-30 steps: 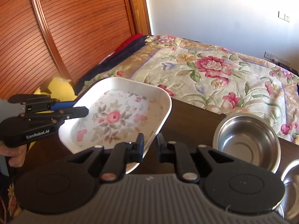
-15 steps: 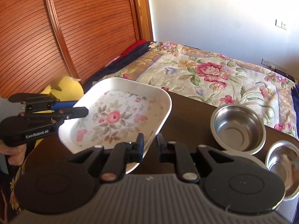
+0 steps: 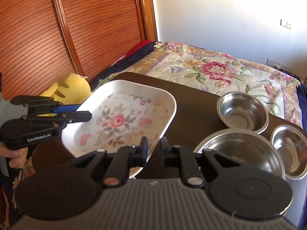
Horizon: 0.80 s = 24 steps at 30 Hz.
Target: Organize plates and bowls
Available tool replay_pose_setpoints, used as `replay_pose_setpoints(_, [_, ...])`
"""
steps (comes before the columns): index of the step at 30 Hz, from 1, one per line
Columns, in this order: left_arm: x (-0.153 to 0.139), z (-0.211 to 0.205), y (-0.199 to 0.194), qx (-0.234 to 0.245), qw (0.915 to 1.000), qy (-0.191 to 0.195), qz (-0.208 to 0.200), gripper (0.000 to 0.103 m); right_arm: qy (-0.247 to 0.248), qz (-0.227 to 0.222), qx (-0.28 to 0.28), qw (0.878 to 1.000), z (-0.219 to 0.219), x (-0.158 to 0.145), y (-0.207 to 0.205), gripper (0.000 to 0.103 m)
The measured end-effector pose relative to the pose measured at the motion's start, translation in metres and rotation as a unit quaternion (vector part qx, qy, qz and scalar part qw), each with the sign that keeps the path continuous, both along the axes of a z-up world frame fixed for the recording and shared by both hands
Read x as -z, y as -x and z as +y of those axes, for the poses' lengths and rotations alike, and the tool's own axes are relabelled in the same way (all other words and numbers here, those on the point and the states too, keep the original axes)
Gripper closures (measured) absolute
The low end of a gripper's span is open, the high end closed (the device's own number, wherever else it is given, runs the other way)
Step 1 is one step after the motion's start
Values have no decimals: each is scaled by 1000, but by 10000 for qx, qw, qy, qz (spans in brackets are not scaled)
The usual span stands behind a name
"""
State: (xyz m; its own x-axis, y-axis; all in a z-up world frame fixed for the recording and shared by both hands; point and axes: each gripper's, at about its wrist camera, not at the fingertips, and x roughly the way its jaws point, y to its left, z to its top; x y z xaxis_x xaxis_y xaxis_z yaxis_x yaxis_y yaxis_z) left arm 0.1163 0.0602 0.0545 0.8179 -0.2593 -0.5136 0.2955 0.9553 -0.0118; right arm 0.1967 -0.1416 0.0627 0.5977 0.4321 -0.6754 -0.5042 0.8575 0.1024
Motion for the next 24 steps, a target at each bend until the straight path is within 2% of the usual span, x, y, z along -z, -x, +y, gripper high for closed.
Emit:
replay_pose_setpoints(8, [-2,2,23,9,10000,53,-84,85,-26,-77,-17,10000,-3,-2,23,87])
replay_pose_setpoints(15, [8,6,41,-2,9996,292,-2,85,-218,-76,19,9997,-8,3,42,87])
replay_pose_setpoints(24, [29,4,58,-27,9996,247,116,85,-340,42,-49,9994,-10,17,59,87])
